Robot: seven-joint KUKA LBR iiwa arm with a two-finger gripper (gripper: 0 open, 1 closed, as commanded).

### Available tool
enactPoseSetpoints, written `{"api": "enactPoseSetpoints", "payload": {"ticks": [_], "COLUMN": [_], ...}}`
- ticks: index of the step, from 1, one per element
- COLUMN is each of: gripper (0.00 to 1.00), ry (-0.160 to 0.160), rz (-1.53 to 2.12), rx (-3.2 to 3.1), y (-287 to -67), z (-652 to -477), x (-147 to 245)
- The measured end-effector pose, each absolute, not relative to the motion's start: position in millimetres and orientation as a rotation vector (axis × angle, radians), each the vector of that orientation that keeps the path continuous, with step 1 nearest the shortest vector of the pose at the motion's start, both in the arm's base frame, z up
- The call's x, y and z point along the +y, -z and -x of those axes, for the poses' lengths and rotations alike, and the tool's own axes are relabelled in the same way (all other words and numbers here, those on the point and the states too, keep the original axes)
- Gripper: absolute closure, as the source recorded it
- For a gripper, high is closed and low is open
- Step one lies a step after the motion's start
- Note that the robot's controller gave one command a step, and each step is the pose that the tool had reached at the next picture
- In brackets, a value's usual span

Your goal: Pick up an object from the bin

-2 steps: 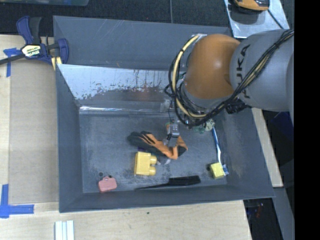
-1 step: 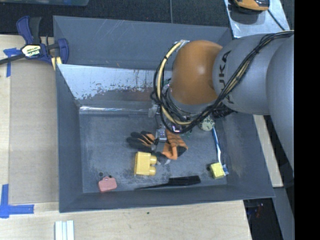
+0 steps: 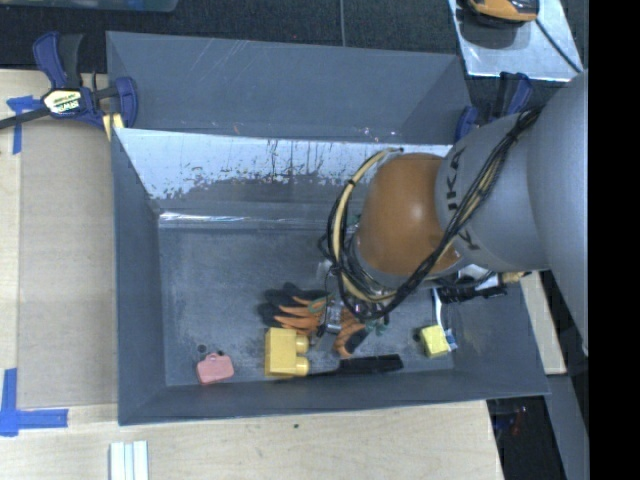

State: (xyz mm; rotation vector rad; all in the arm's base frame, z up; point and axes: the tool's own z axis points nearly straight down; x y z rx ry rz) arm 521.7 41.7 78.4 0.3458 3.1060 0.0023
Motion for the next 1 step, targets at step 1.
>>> {"api": "enactPoseSetpoints", "payload": {"ticks": [1], "gripper": [1.0], "ry": [-0.007], "rz": [-0.51], "rx": [3.082], "y": [-72.7], "z": [-578.8], "x": [58.3]}}
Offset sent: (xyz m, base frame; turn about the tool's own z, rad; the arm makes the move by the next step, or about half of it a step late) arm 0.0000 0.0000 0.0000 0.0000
